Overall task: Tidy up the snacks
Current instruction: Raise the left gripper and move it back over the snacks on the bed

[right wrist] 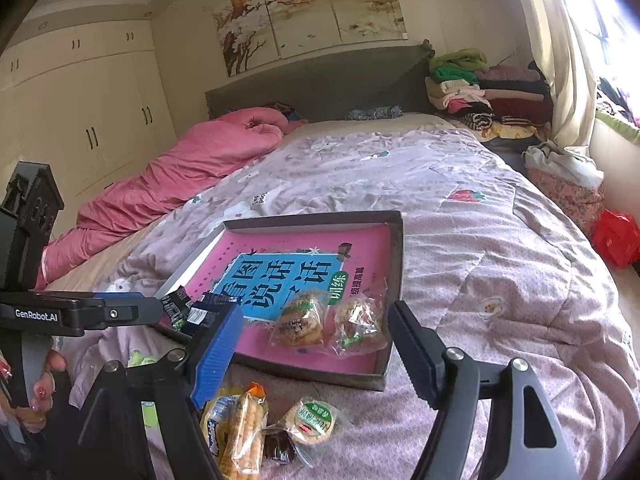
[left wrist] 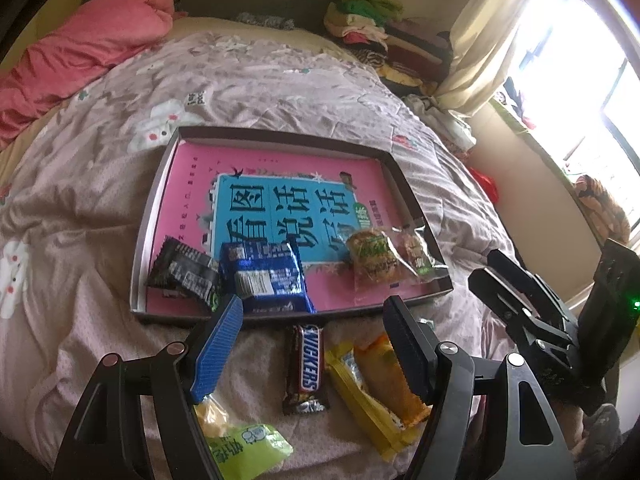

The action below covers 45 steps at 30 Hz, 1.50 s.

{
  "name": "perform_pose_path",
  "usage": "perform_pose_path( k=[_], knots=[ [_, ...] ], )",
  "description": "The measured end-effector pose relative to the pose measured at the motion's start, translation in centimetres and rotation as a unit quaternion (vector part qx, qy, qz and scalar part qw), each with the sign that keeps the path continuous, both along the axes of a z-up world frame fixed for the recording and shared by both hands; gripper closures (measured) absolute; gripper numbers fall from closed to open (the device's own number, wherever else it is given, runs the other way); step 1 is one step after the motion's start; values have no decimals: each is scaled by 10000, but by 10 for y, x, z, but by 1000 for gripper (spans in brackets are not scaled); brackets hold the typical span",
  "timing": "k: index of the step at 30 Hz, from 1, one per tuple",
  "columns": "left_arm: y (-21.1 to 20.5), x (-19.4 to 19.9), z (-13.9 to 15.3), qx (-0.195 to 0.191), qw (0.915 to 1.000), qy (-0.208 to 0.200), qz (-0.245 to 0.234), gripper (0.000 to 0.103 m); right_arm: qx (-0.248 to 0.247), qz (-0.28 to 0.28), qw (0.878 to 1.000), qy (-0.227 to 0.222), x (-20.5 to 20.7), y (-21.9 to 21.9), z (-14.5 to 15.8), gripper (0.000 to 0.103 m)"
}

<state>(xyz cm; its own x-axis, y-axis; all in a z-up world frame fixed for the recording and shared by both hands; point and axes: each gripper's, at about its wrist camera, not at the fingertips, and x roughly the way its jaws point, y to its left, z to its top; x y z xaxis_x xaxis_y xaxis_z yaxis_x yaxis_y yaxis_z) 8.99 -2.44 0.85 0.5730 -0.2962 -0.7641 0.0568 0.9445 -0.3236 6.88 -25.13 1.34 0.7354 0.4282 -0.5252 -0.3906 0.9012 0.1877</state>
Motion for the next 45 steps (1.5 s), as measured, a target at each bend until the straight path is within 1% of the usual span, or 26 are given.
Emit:
perform_pose_path(
  k=[4, 9, 14, 22, 28, 34, 38, 41, 45],
  knots=[
    [-1, -3, -4, -37, 9999, 97, 23, 29, -27, 35, 10000, 8, -3, 0, 0, 28],
    [-7, -8, -3, 47, 9999, 143, -5, 29, -27, 61, 10000, 7, -9, -2, 0, 28],
    [-10, -15, 3, 148, 9999, 78, -9, 29, -23, 41, 10000, 17, -13, -5, 0, 27],
    [-16, -23, 2, 90, 9997, 240, 11, 29, 10, 113, 9999, 33, -20, -7, 2, 25],
    [-22, -28, 1, 208, 9993, 289, -78, 29, 13, 80, 10000, -40, -25, -10, 7, 25],
    [-26, -30, -2, 206, 9990, 382, -119, 29, 73, -21, 10000, 0, -27, -19, 8, 25],
    [-30, -32, -4, 208, 9988, 406, -171, 29, 14, -40, 10000, 50, -28, -20, 6, 25],
    [-34, -33, -7, 251, 9984, 484, -178, 29, -22, -24, 10000, 68, -30, -20, 6, 25],
    [-38, -35, -15, 215, 9975, 622, -249, 29, -76, -36, 9999, 81, -30, -19, 7, 24]
  ],
)
